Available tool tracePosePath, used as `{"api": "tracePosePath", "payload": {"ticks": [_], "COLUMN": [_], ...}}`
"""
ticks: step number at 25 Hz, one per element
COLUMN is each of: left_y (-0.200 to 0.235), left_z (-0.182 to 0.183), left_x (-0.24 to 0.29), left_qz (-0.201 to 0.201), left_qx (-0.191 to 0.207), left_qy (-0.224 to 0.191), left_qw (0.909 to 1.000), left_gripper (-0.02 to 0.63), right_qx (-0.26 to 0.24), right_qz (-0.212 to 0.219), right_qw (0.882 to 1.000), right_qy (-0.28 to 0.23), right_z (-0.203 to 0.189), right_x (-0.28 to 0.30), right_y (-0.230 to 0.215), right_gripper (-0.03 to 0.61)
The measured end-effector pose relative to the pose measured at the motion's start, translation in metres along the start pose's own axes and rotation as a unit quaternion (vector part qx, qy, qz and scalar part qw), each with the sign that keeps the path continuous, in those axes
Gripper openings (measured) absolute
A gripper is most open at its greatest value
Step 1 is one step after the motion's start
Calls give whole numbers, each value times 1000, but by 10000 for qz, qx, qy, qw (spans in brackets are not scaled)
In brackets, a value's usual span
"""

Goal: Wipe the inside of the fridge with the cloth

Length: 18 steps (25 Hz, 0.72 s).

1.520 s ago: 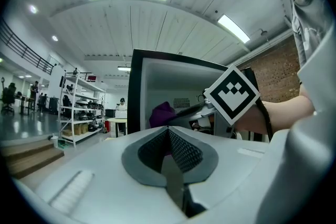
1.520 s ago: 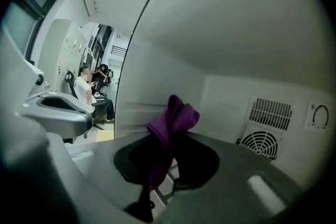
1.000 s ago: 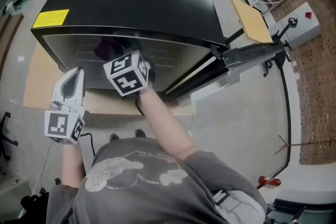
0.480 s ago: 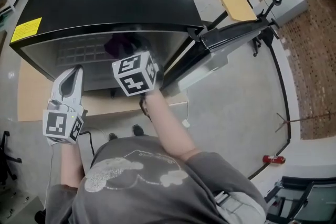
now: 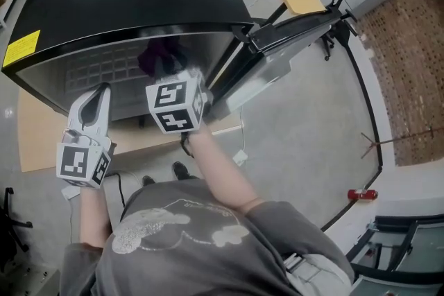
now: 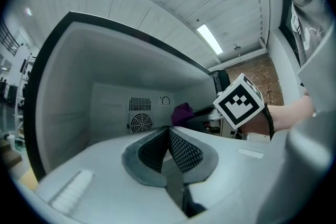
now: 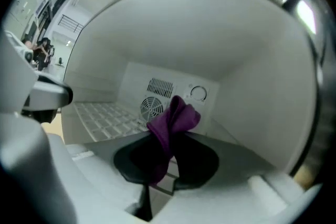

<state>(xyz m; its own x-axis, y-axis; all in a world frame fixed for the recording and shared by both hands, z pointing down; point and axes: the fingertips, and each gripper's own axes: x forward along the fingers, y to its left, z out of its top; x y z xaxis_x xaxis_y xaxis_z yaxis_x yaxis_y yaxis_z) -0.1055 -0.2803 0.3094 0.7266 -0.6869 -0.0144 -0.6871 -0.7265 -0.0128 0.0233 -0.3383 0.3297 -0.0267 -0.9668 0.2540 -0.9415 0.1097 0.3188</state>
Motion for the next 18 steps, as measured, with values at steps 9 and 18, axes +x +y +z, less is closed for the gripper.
{"api": "tracePosePath", "payload": {"ticks": [9,18], "left_y": [-6,-14], "left_z": [2,-5], "left_x": [0,-3], "left_qz": [-248,-580], "left_qx": [-36,-91], "left_qy": [-22,37], "left_qw": [9997,9983], "left_gripper": [17,17], "right_qx": [756,974], "right_qz": [-1268,-1689], "right_qw": [9859,9787], "right_qy": [-785,-649], "right_z": [25,0], "right_x": [-21,-58], "right_y": [-40,-51], "right_gripper": [46,46]}}
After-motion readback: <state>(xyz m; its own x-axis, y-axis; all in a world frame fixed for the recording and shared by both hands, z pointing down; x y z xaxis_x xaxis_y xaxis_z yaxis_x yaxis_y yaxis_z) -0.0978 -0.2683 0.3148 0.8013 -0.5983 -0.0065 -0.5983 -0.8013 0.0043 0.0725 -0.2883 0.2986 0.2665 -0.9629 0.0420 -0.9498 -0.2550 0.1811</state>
